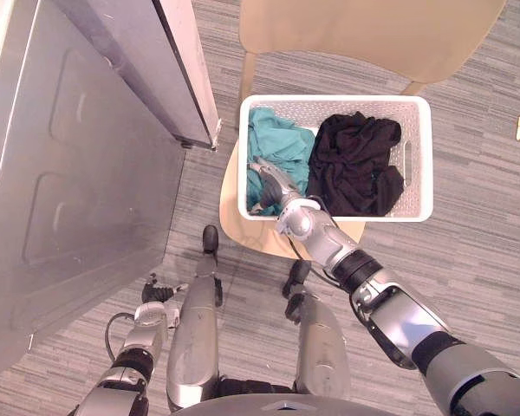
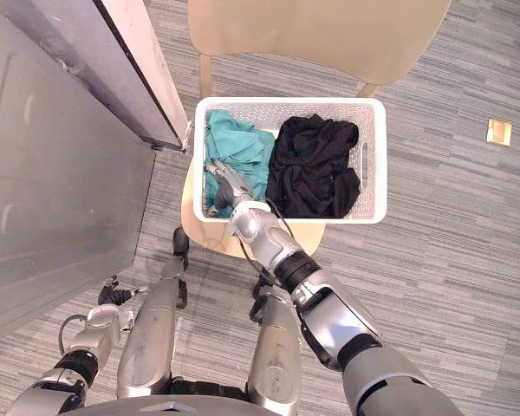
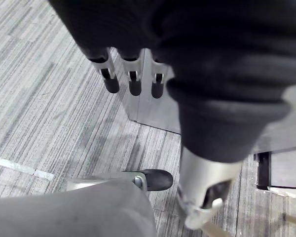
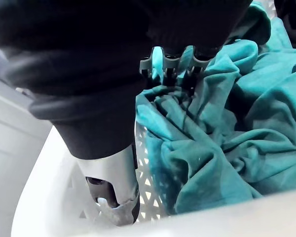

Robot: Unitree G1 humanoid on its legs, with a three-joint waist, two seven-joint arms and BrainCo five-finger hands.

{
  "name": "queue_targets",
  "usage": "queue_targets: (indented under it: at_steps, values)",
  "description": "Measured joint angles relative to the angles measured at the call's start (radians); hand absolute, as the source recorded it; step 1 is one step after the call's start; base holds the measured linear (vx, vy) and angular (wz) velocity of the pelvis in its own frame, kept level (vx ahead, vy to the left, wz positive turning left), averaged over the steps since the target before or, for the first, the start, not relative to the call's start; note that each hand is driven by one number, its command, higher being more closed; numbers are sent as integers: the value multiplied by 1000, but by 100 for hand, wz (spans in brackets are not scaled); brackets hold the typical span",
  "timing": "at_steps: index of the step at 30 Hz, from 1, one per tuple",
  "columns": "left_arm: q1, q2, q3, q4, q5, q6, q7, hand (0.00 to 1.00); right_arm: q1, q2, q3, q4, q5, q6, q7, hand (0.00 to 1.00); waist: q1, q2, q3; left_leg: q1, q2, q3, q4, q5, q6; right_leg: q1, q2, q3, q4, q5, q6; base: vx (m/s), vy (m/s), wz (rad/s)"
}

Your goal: Pick up the laundry basket with both hands and put the clothes into the washing machine.

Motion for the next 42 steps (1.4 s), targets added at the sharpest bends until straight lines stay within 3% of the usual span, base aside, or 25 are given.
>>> queue_targets:
  at_steps: [10,13,21,28,33,37,42]
  values:
    - [0,-16,38,1,1,9,10,0,0,42,-12,-4,36,2,-20,0,-1,0,0,2,-1,-3,2,2,3,4,0,-1,4,0,1,7,-9,1]
    - [0,-16,39,0,1,17,18,0,20,40,-62,-88,35,2,-24,0,-5,0,-1,4,0,1,10,1,3,5,0,2,7,0,1,0,0,0]
    - [4,-11,37,-1,3,29,19,0,45,-65,-184,-276,19,-11,-65,0,-28,0,-5,24,0,12,14,-7,3,18,-2,13,12,-2,0,-8,-9,-1]
    - [11,-6,35,0,26,30,10,0,54,-149,-205,-279,18,-11,-65,0,-34,0,-10,35,2,34,-4,1,4,2,-3,34,9,0,-1,-4,-25,-10]
    - [13,0,33,0,43,30,-5,0,53,-157,-201,-278,17,-13,-50,0,-29,0,-10,35,6,35,-8,5,-1,-1,-1,34,15,4,0,39,-36,-1]
    - [21,5,34,0,43,30,-5,0,2,-191,-147,-265,16,-18,-32,0,-27,0,-10,34,5,38,-14,5,-2,-7,-2,35,13,5,1,28,-24,-3]
    - [23,6,26,0,41,25,-6,0,-122,-197,-110,-129,16,-28,-16,0,-10,0,-10,23,5,35,-31,18,0,-24,-1,32,14,5,0,16,-27,1]
